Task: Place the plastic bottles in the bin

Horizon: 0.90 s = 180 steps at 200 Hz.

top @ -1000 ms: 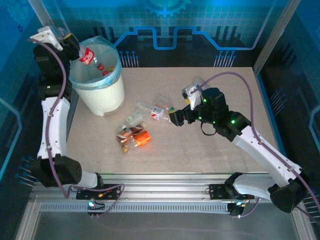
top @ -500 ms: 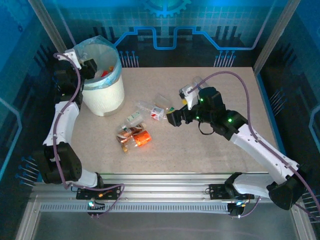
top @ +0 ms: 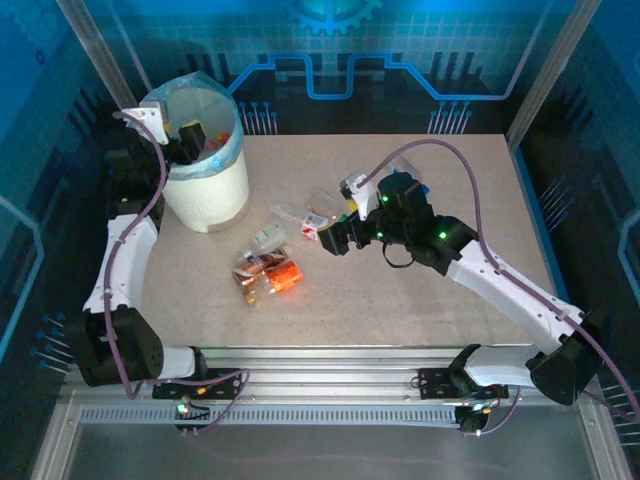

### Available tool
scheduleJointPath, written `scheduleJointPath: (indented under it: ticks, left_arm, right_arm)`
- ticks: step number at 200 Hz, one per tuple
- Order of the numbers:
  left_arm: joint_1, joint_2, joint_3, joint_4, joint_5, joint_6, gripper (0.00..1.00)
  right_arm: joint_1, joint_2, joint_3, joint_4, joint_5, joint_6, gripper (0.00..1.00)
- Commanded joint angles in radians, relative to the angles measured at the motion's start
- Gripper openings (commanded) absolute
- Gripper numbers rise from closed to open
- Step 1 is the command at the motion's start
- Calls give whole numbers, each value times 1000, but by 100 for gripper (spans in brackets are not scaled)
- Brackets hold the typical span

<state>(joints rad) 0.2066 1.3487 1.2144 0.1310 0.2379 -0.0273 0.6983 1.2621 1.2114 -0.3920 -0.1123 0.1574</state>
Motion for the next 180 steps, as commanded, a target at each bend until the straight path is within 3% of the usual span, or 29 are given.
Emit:
scheduleJointPath:
  ticks: [1, 81, 134, 180]
  left_arm:
    - [-3, -18, 47, -36, 39, -34, 70]
    - [-10, 69, 182, -247, 53, -102, 54]
    - [-21, 143, 242, -415, 8, -71, 25]
    - [-44, 290, 375, -566, -6, -36, 27]
  right_arm:
    - [21, 18, 46, 18, -6, 7, 100]
    - [24, 37, 54, -8, -3, -5, 100]
    - [25, 54, 56, -11, -14, -7, 100]
    - [25, 74, 72, -20, -20, -17, 100]
